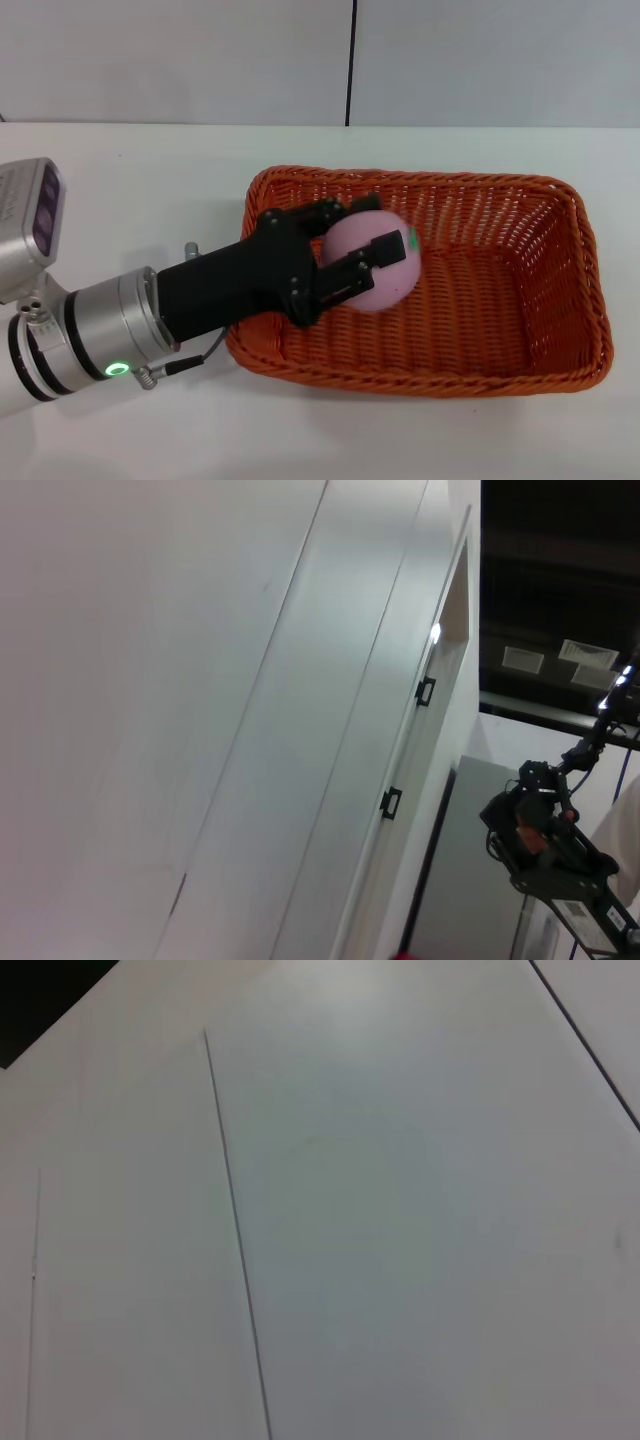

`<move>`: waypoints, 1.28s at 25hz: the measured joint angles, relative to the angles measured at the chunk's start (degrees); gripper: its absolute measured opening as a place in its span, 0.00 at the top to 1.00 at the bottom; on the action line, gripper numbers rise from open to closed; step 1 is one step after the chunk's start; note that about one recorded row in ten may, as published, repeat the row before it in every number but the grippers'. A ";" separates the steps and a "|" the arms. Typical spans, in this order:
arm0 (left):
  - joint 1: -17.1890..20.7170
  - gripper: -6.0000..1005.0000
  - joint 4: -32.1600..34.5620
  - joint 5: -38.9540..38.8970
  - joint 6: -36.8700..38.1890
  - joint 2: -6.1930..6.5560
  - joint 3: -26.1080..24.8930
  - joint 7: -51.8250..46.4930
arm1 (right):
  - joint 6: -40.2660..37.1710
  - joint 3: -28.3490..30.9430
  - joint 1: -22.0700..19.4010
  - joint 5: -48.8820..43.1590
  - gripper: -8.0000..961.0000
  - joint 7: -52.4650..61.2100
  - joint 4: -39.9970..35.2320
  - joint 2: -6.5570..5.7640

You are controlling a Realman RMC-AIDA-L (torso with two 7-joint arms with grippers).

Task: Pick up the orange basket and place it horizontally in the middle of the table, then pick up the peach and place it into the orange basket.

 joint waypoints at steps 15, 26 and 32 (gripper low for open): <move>7.39 0.28 2.27 -0.14 1.54 0.58 -13.03 9.78 | 1.84 2.02 0.51 0.41 0.48 -16.27 11.18 -0.01; 12.42 0.28 16.09 -0.12 -2.87 0.33 -46.83 23.04 | 8.71 12.22 1.68 0.49 0.48 -31.10 24.67 0.25; 12.47 0.28 20.91 -0.10 -4.20 0.19 -56.14 27.89 | 15.18 15.11 4.60 0.69 0.48 -30.97 24.75 0.22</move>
